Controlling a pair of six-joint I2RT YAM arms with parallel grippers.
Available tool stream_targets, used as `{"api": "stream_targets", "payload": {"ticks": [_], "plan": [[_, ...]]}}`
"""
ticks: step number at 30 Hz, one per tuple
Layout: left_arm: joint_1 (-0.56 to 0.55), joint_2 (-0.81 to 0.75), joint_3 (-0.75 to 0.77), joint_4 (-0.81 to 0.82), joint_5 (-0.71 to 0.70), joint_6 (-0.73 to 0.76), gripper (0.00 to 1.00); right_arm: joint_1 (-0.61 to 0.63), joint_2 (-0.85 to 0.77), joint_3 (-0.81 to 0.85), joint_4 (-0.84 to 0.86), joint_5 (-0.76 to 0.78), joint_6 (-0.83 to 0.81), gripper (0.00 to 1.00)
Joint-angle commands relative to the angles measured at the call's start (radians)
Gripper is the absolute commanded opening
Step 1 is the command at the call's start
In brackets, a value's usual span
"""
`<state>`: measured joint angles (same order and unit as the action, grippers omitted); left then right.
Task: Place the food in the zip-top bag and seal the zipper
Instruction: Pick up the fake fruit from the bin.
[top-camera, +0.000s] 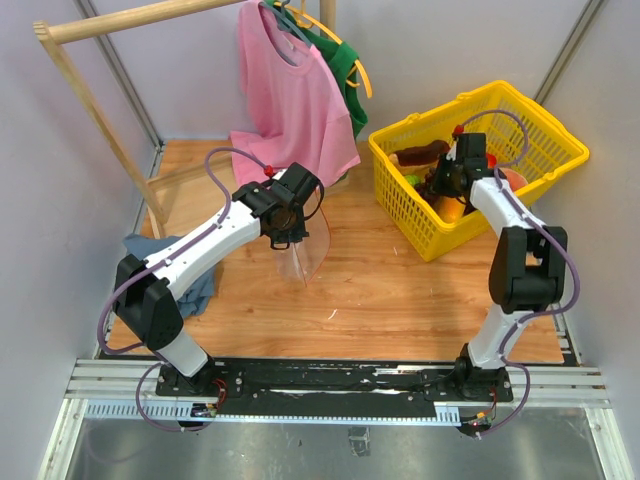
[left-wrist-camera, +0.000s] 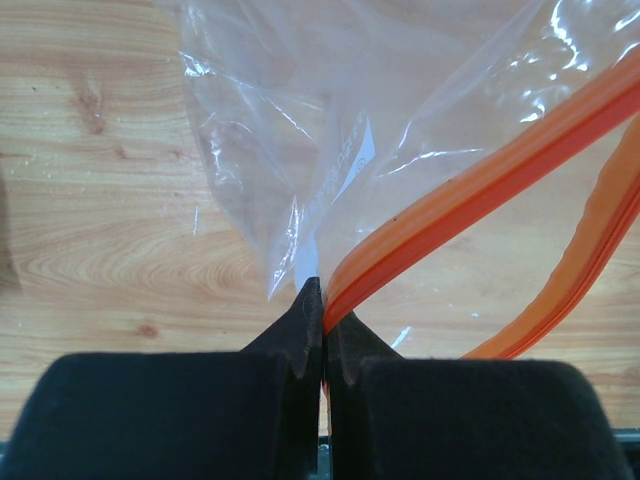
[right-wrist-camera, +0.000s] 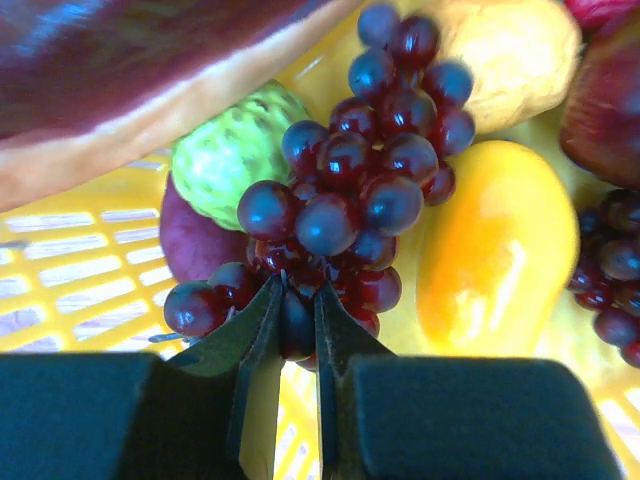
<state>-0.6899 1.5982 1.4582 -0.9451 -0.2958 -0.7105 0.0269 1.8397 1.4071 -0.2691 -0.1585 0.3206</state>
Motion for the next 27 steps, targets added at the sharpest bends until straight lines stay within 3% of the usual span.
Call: {"api": "stream_targets", "payload": {"ticks": [1,14,27], "plan": [[-0.003,-0.017,0.020,-0.007,-0.015,0.003,0.00,-0.005,-0.131,-0.037,0.003,0.015,-0.042,0.01],[-0.004,-0.045,0.011,0.012,0.037,-0.018,0.00,0.030,-0.461,-0.142,0.100,0.164,-0.118,0.01],[-0.003,-0.058,-0.001,0.028,0.062,-0.029,0.00,0.050,-0.557,-0.106,0.126,0.014,-0.136,0.01]]}}
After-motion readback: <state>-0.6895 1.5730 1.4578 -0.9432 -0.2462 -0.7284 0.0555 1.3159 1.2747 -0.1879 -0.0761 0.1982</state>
